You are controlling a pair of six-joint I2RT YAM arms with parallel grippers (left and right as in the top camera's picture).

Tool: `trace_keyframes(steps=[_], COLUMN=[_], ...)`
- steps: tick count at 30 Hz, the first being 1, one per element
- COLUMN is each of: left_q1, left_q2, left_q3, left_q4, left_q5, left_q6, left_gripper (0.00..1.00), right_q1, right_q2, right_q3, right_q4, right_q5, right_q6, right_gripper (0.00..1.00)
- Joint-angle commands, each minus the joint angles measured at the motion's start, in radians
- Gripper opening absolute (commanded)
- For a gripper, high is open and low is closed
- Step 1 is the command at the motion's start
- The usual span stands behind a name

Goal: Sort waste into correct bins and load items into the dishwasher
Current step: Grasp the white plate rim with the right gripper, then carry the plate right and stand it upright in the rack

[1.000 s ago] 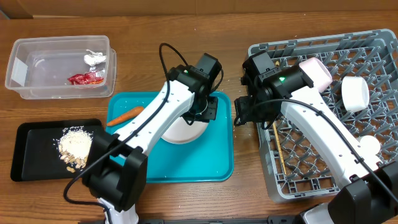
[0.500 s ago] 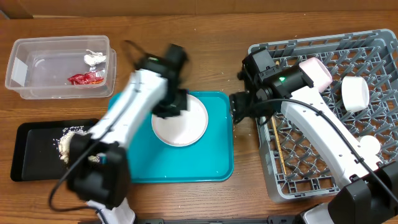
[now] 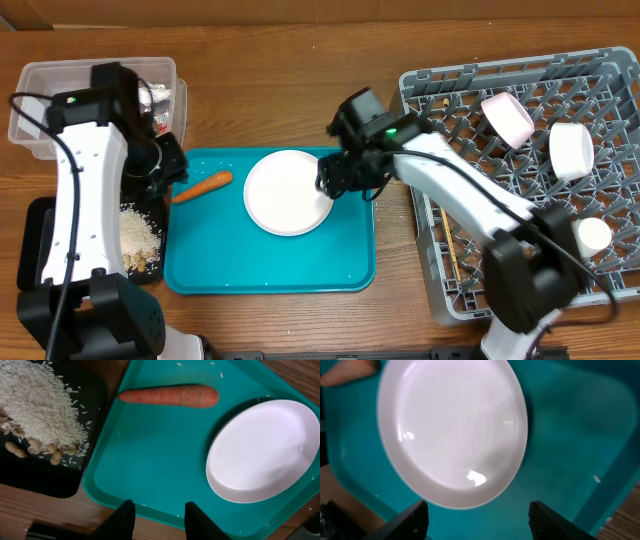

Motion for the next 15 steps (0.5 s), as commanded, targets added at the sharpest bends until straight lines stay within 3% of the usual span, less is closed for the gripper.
trace_keyframes(steps=[1, 6, 8, 12, 13, 15], left_q1=[0.019, 0.018, 0.018, 0.018, 0.018, 0.018], left_q2=[-0.009, -0.009, -0.009, -0.008, -0.008, -0.008], left_q3=[0.014, 0.014, 0.014, 0.014, 0.014, 0.014], left_q4=[-0.002, 0.000, 0.003, 0.007, 0.007, 0.006], left_q5=[0.002, 0.001, 0.001, 0.001, 0.001, 0.001], left_q6=[0.043, 0.049, 0.049, 0.049, 0.049, 0.049], left_gripper=[0.35, 0.35, 0.36, 0.36, 0.36, 0.36], right_q1=[0.019, 0.019, 0.021, 0.023, 0.023, 0.020], right_q2=[0.099, 0.189, 0.212, 0.222, 0.221, 0.221], right_q3=[-0.003, -0.003, -0.003, -0.002, 0.000, 0.006], right_q4=[0.016, 0.026, 0.024, 0.018, 0.016, 0.011], right_q5=[0.017, 0.016, 0.007, -0.003, -0.003, -0.002], right_q6=[0.070, 0.119, 0.118, 0.118, 0.118, 0.119], right_gripper=[0.64, 0.60, 0.50, 0.11, 0.05, 0.04])
